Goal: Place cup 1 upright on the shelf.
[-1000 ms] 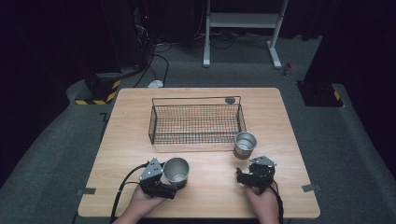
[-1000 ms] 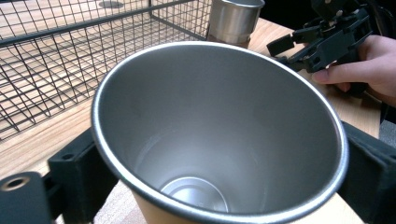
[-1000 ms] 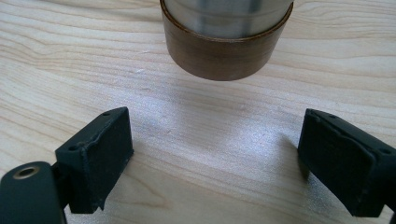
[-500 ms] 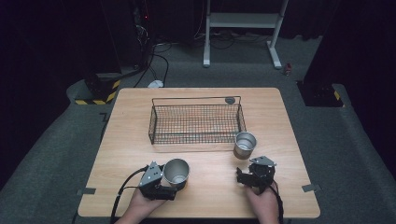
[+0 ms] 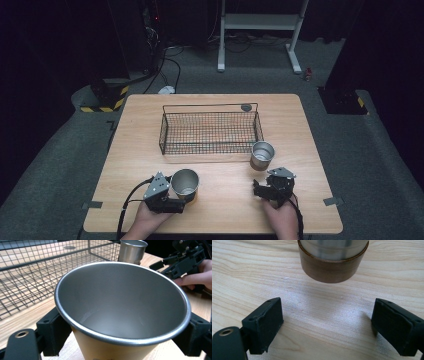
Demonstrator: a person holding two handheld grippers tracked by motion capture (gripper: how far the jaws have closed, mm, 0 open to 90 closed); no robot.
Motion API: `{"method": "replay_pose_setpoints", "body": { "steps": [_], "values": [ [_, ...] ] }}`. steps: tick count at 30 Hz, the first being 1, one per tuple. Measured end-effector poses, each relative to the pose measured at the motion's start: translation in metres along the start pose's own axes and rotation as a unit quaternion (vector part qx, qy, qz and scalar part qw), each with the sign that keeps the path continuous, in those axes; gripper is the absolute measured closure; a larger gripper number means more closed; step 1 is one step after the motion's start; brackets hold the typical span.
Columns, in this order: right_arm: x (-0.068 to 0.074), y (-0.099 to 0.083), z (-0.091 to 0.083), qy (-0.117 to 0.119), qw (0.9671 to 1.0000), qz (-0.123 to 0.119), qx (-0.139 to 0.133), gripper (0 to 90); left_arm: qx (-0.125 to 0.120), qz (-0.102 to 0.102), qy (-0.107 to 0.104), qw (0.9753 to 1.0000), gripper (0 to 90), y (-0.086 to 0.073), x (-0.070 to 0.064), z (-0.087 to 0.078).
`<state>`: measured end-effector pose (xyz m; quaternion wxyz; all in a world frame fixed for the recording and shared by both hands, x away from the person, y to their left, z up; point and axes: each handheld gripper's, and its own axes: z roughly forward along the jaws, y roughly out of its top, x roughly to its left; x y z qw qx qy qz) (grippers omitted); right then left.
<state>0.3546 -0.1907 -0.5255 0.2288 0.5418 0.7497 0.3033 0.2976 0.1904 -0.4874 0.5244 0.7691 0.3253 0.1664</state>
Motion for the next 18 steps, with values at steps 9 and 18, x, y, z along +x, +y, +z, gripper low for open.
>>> {"method": "replay_pose_setpoints", "body": {
  "steps": [9, 18],
  "values": [
    [0.0, 0.0, 0.0, 0.0, 1.0, 0.0, 0.0, 10.0, -0.012, -0.008, 0.017, 0.9998, 14.4, 0.0, 0.009, -0.01],
    [0.0, 0.0, 0.0, 0.0, 1.0, 0.0, 0.0, 10.0, -0.022, -0.02, 0.04, 0.9987, 14.4, -0.001, 0.021, -0.021]
  ]
}}
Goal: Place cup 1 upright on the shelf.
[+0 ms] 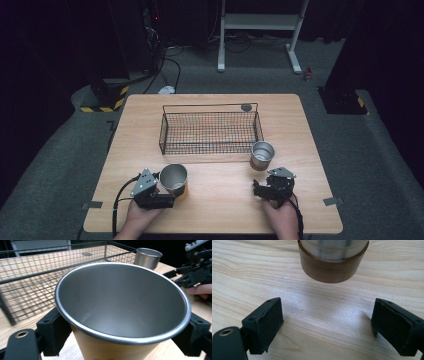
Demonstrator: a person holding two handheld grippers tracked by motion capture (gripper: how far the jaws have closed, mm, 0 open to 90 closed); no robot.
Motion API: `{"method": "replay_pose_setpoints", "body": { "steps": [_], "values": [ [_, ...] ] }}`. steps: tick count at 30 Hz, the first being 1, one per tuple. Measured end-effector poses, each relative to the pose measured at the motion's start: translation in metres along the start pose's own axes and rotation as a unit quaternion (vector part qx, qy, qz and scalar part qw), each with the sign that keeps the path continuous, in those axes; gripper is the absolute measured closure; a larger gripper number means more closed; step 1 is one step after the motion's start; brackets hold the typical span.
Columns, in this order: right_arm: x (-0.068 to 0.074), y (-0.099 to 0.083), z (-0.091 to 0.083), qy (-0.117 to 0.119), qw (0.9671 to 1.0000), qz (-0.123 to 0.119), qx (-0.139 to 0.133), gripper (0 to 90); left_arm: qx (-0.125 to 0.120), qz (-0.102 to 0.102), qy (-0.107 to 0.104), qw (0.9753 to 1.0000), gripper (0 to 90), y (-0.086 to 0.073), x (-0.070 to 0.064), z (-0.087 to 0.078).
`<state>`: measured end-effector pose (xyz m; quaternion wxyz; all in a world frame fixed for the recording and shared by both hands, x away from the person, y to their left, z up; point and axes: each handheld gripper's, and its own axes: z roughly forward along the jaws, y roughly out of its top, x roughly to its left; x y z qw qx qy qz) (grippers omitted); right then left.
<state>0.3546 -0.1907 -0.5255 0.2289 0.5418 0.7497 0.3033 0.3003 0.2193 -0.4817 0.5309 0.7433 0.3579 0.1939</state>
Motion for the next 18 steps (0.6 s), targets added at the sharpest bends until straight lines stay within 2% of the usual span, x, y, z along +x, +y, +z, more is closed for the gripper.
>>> {"method": "replay_pose_setpoints", "body": {
  "steps": [8, 18],
  "values": [
    [0.0, 0.0, 0.0, 0.0, 1.0, 0.0, 0.0, 10.0, -0.002, -0.01, 0.028, 0.9995, 14.4, 0.0, 0.011, -0.006],
    [0.0, 0.0, 0.0, 0.0, 1.0, 0.0, 0.0, 10.0, -0.005, -0.021, 0.05, 0.9985, 14.4, 0.0, 0.021, -0.013]
  ]
}}
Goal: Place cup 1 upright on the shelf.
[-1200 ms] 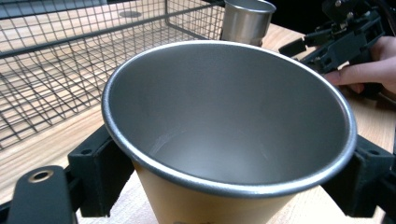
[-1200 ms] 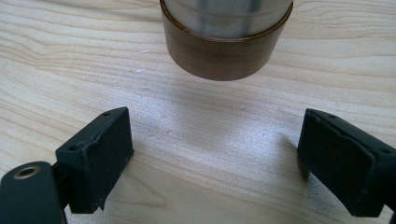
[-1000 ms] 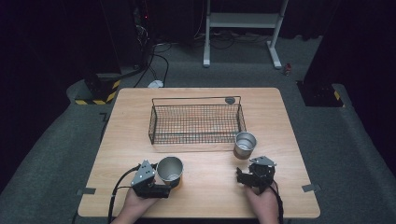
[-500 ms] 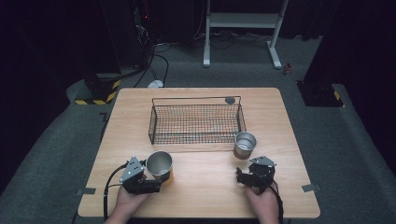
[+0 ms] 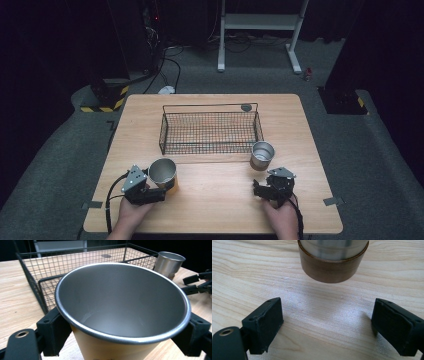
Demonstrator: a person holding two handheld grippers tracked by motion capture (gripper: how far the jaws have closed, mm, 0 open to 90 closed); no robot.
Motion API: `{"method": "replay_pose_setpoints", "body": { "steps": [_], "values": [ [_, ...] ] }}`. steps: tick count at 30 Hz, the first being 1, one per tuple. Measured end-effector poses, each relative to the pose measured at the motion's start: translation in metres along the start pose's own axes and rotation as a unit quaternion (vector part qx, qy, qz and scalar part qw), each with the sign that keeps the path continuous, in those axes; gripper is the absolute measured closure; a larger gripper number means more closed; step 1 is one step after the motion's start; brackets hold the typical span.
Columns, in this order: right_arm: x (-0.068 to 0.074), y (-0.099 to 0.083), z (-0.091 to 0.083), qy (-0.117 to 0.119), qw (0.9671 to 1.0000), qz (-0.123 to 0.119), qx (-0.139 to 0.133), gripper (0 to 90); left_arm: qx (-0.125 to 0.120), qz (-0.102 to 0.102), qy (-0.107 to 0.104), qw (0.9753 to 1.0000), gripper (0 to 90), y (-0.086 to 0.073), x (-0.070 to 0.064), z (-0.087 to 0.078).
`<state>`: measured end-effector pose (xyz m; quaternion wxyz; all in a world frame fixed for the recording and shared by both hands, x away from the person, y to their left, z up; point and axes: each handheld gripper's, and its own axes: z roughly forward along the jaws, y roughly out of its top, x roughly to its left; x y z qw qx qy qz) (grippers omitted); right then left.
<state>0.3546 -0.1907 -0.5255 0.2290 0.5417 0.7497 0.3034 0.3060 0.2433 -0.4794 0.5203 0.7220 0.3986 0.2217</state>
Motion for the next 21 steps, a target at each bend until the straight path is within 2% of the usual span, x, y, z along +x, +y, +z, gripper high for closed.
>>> {"method": "replay_pose_setpoints", "body": {
  "steps": [13, 21],
  "values": [
    [0.0, 0.0, 0.0, 0.0, 1.0, 0.0, 0.0, 9.9, -0.003, -0.011, 0.011, 0.9999, 14.5, 0.001, 0.007, -0.003],
    [0.0, 0.0, 0.0, 0.0, 1.0, 0.0, 0.0, 9.9, 0.006, -0.02, 0.022, 0.9995, 14.5, 0.01, 0.01, 0.0]
  ]
}}
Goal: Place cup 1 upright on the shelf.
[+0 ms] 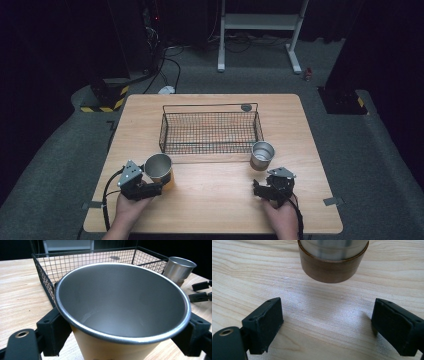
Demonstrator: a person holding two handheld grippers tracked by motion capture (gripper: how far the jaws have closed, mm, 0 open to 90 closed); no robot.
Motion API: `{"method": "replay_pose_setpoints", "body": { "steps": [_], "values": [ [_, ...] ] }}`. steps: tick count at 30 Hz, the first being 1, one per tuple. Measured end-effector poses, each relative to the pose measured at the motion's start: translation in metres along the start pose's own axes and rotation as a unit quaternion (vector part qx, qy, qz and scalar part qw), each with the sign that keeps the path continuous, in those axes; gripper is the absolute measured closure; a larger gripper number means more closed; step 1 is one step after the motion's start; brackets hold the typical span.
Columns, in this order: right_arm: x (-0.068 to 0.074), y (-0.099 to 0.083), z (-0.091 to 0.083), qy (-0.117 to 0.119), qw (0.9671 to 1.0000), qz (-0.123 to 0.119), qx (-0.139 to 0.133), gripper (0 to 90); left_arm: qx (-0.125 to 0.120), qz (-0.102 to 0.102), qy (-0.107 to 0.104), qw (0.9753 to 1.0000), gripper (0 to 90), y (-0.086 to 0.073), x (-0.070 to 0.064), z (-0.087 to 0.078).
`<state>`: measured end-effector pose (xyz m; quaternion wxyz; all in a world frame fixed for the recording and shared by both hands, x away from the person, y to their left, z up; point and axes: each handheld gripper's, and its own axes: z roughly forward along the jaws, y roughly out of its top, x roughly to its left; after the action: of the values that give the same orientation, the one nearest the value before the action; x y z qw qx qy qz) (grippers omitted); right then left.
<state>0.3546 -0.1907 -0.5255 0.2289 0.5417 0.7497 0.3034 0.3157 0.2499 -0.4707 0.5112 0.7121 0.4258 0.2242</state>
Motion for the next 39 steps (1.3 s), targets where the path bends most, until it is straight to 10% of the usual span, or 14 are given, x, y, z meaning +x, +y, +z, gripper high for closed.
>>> {"method": "replay_pose_setpoints", "body": {
  "steps": [39],
  "values": [
    [0.0, 0.0, 0.0, 0.002, 1.0, -0.003, 0.0, 10.0, -0.005, -0.019, 0.016, 0.9997, 14.6, 0.062, 0.017, 0.026]
  ]
}}
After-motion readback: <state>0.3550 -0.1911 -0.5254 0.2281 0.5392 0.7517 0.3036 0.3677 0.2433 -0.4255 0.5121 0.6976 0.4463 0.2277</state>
